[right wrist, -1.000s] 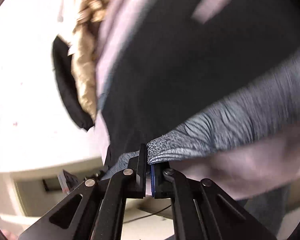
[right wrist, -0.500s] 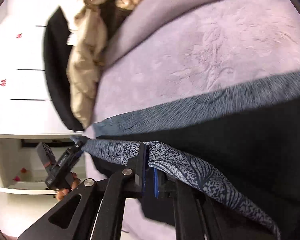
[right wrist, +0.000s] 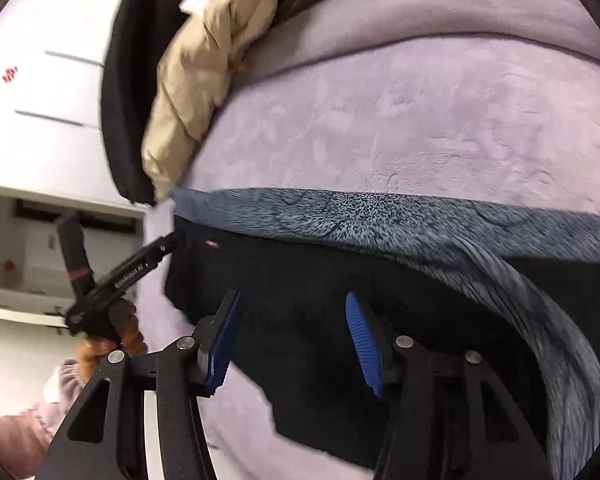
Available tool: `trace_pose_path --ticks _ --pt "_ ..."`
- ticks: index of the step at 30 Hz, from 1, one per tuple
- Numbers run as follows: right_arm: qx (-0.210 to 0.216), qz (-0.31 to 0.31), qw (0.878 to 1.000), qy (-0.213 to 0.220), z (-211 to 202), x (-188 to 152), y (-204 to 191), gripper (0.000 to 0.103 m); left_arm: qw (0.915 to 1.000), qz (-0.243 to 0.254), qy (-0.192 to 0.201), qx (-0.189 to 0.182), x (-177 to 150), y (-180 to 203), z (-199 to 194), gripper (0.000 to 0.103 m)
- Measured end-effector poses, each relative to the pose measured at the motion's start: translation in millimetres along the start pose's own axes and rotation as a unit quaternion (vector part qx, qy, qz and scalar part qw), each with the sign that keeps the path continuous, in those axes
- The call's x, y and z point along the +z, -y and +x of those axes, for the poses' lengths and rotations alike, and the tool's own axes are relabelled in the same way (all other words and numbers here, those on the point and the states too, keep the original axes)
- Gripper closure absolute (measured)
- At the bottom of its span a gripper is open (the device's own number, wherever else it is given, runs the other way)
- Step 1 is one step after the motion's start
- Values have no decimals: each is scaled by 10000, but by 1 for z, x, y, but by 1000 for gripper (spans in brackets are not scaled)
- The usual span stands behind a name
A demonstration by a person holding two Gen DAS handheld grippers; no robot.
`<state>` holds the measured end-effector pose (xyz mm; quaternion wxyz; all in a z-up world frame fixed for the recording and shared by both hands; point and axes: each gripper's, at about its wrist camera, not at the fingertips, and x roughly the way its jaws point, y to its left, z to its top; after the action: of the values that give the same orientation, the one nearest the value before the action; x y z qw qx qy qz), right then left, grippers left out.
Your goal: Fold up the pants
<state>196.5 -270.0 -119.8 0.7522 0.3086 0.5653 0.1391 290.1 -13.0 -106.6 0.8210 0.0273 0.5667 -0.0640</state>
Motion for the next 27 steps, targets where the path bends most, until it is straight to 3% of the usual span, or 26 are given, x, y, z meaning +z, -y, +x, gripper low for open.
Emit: trace_pose_path --ticks 2,4,7,9,10,15,19,22,27 --pt "-212 -62 9997 40 9 7 8 48 9995 50 138 264 7 15 12 40" --pt "-122 219 9995 165 2 10 27 54 9991 -13 176 395 12 20 16 40" --pt "362 1202 9905 569 -35 9 63 52 9991 -169 53 381 16 17 5 40" --pt "858 1581 9807 768 -73 -6 83 51 9990 75 124 419 12 23 -16 40" --pt "834 1556 9808 832 -86 -12 84 50 9985 302 145 427 7 31 -28 40" --pt "195 1306 9838 1216 -173 -85 107 42 9928 1196 -82 -82 -40 90 -76 40" --pt "79 2013 9729 1134 -219 -173 163 42 9815 1394 -714 -1105 -92 158 -92 40" --pt "5 2455 9648 941 -225 -228 196 42 9684 1583 -1070 -1604 -133 215 -95 40" --pt "267 3265 9437 468 -214 -320 236 42 9530 1910 -1503 -1807 -180 279 -92 40"
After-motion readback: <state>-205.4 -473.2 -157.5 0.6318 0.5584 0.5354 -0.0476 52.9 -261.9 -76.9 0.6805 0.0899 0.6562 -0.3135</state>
